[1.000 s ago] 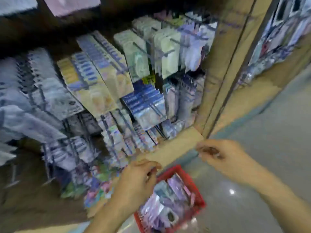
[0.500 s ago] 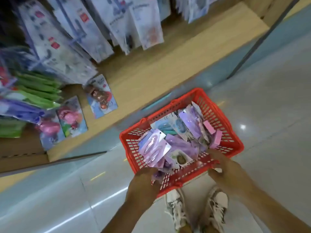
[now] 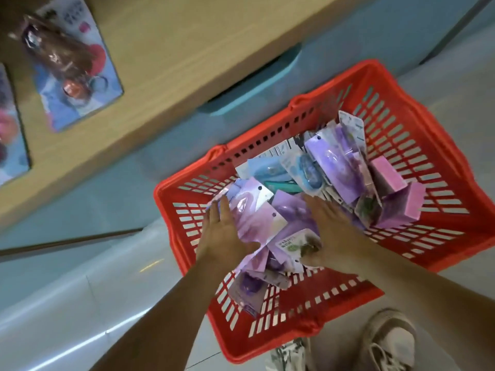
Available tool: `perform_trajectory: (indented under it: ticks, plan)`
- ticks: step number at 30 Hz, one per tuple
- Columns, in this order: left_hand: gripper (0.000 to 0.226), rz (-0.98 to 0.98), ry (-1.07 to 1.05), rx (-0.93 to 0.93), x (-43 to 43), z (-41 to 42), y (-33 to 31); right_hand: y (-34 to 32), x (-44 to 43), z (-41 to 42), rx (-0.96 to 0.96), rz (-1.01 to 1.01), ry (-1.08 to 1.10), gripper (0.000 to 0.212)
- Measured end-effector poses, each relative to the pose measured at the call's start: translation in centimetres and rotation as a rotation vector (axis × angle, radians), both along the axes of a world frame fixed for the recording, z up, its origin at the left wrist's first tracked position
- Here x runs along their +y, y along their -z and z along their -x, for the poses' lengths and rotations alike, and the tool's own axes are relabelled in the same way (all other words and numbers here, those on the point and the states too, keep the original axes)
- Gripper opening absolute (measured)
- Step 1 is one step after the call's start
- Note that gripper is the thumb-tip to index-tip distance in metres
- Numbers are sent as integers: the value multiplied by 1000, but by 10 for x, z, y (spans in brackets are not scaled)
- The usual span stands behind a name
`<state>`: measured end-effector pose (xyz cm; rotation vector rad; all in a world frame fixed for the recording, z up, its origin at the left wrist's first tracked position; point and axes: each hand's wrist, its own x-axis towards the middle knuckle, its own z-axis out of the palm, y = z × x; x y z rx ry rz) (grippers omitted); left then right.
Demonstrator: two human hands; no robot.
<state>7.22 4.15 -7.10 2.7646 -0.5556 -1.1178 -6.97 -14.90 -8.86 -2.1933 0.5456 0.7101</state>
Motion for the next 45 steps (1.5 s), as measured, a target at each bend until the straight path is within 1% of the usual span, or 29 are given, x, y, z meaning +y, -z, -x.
perform_trajectory:
  ticks: [2, 3, 5, 7, 8, 9, 11, 13, 15, 17, 19, 20, 22, 23, 25, 26, 28, 29, 31, 32, 33, 35, 37, 39, 41, 43, 45]
  plan:
    - [128, -6, -35, 19, -2, -3, 9, -2, 1, -7, 58, 74, -43, 128]
    - [125, -15, -40, 6, -3, -3, 11, -1, 2, -9, 75, 124, -49, 126]
    - [115, -58, -41, -74, -3, -3, 11, -1, 3, -11, 93, 198, -45, 122]
    - [108, -85, -57, -145, -3, -6, 9, 1, 2, -12, 111, 192, -35, 120]
    - [107, -97, -70, -150, -4, -7, 8, 1, 0, -12, 121, 179, -29, 118]
    - [106, -113, -83, -139, -5, -8, 7, 0, -3, -12, 126, 180, -32, 112]
    - [101, -151, -103, -99, -9, -6, 2, -2, -9, -10, 118, 181, -19, 93]
    - [95, -152, -127, -97, -10, -5, -2, -5, -12, -7, 68, 139, 60, 73]
    - [86, -96, -154, -111, -9, -2, -5, -5, -13, -4, 5, 115, 135, 57]
    - [73, -77, -96, -46, -8, 9, -10, -3, -13, -3, -33, 43, 242, 46]
    - [71, -109, -25, 54, -6, 30, -13, -1, -14, -3, -29, -66, 428, 38]
    - [71, -106, -24, 92, -5, 39, -13, -1, -15, -3, -32, -108, 515, 36]
    - [66, -75, -107, 128, 1, 51, -9, 2, -19, 0, -59, -204, 668, 31]
    - [63, -44, -166, 124, 4, 53, -7, 2, -21, 1, -68, -267, 729, 30]
    - [65, 31, -197, 27, 8, 50, -3, 3, -23, 3, -87, -323, 708, 24]
    - [69, 47, -174, -38, 7, 45, -2, 3, -23, 3, -98, -298, 651, 25]
    - [77, 59, -177, -110, 1, 28, 2, 8, -22, 3, -109, -189, 515, 34]
    - [78, 45, -200, -98, -2, 18, 6, 10, -20, 3, -101, -139, 448, 42]
    - [79, -28, -239, -29, -7, 3, 16, 11, -14, 4, -101, -107, 352, 68]
    - [82, -87, -205, -7, -10, -1, 18, 9, -11, 4, -103, -84, 325, 79]
    - [85, -148, -151, 9, -12, -2, 18, 7, -9, 4, -100, -48, 310, 86]
    - [80, -230, -72, 5, -14, 2, 14, 5, -11, 3, -71, 27, 296, 94]
    - [72, -221, -61, -12, -13, 12, 7, 3, -17, 3, -25, 70, 273, 97]
    - [69, -106, -117, -40, -9, 24, -2, 2, -23, 5, 10, 86, 272, 99]
    - [64, 41, -221, -35, -5, 32, -14, 1, -25, 9, -1, 59, 334, 88]
    - [61, 145, -303, -59, -2, 37, -30, -5, -26, 12, -35, 20, 397, 74]
    - [59, 249, -449, -88, 0, 38, -52, -19, -28, 9, -96, 1, 459, 70]
